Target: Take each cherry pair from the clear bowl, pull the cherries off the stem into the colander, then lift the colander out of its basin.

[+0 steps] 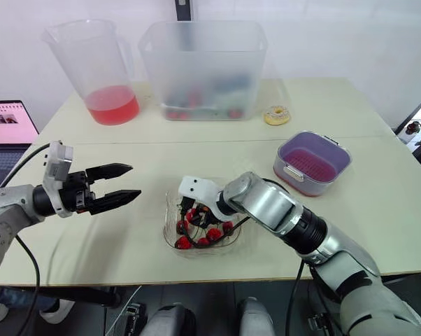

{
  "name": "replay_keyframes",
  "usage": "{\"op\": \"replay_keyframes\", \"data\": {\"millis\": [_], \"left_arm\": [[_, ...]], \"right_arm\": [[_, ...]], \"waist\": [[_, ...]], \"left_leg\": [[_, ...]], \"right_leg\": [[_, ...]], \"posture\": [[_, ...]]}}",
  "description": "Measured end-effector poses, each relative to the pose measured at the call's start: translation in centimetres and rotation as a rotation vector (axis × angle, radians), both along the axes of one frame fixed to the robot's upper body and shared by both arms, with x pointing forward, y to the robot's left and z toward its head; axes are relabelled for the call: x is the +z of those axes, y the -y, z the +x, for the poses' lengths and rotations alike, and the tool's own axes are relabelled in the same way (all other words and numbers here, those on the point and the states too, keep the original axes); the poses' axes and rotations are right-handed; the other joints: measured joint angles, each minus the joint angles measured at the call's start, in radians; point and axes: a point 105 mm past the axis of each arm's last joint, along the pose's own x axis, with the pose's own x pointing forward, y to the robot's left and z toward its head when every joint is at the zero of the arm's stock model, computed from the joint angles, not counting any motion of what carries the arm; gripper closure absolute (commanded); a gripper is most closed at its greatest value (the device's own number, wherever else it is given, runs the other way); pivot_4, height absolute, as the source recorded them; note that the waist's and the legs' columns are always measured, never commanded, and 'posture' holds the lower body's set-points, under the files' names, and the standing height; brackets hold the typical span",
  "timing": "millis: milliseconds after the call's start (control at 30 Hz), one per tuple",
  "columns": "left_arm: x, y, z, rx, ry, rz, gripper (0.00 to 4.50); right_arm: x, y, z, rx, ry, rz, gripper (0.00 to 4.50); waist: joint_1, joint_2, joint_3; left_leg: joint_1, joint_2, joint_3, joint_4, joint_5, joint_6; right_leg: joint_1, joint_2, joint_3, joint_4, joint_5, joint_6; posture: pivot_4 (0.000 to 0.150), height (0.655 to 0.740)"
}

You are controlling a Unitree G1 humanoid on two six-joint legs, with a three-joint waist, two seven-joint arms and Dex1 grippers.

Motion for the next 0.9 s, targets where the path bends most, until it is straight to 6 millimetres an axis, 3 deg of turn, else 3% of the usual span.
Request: {"op": "replay_keyframes", "data": {"millis": [33,67,167,300,467,600,733,900], "left_arm": [[0.2,0.0,0.1,-0.001,0.006,-0.009,0.00],[0.5,0.1,0.2,-0.002,0.014,-0.016,0.00],[1.2,0.2,0.7,-0.006,0.033,-0.051,0.00],[1.3,0.4,1.4,0.017,0.030,-0.108,0.00],[1.6,1.0,2.6,0.070,-0.021,-0.209,0.00],[3.4,1.8,3.7,0.097,-0.040,-0.254,0.00],[6.8,2.9,4.9,0.125,-0.006,-0.336,0.00],[7.2,3.8,4.9,0.090,-0.045,-0.368,0.00]], "right_arm": [[0.7,0.3,0.1,0.001,0.021,0.006,2.94],[1.2,0.5,0.0,0.009,0.039,0.010,3.43],[2.2,0.8,-1.0,0.053,0.043,0.013,3.93],[3.3,1.1,-2.2,0.106,0.056,0.026,3.93],[6.9,1.8,-2.7,0.174,0.221,0.113,3.93],[9.0,2.4,-1.7,0.189,0.419,0.122,3.93],[10.9,2.4,0.1,0.204,0.688,0.098,3.93],[11.8,2.9,2.3,0.231,0.908,0.002,3.93]], "waist": [[0.000,0.000,0.000],[0.000,0.000,0.000],[0.000,0.000,0.000],[0.000,0.000,0.000],[0.005,-0.001,0.000],[0.003,-0.001,0.000],[0.001,-0.002,0.000],[-0.002,-0.001,0.000]], "left_leg": [[0.000,0.000,0.000,0.000,0.000,0.000],[0.000,0.000,0.000,0.000,0.000,0.000],[0.000,0.000,0.000,0.000,0.000,0.000],[0.000,0.000,0.000,0.000,0.000,0.000],[0.000,0.000,-0.001,0.000,0.000,0.000],[0.000,0.000,-0.001,0.000,0.000,0.000],[0.000,0.000,0.000,0.000,0.000,0.000],[0.001,0.000,0.001,0.000,0.001,-0.001]], "right_leg": [[0.000,0.000,0.000,0.000,0.000,0.000],[0.000,0.000,0.000,0.000,0.000,0.000],[0.000,0.000,0.000,0.000,0.000,0.000],[0.000,0.000,0.000,0.000,0.000,0.000],[0.001,0.000,0.000,-0.001,0.000,0.000],[0.001,0.000,0.000,0.000,0.000,0.000],[0.001,0.000,0.000,-0.001,0.000,0.000],[0.001,0.000,0.000,-0.001,0.000,0.000]], "posture": [[0.150,0.6863],[0.150,0.6863],[0.150,0.6863],[0.150,0.6863],[0.150,0.6863],[0.150,0.6863],[0.150,0.6863],[0.150,0.6863]]}}
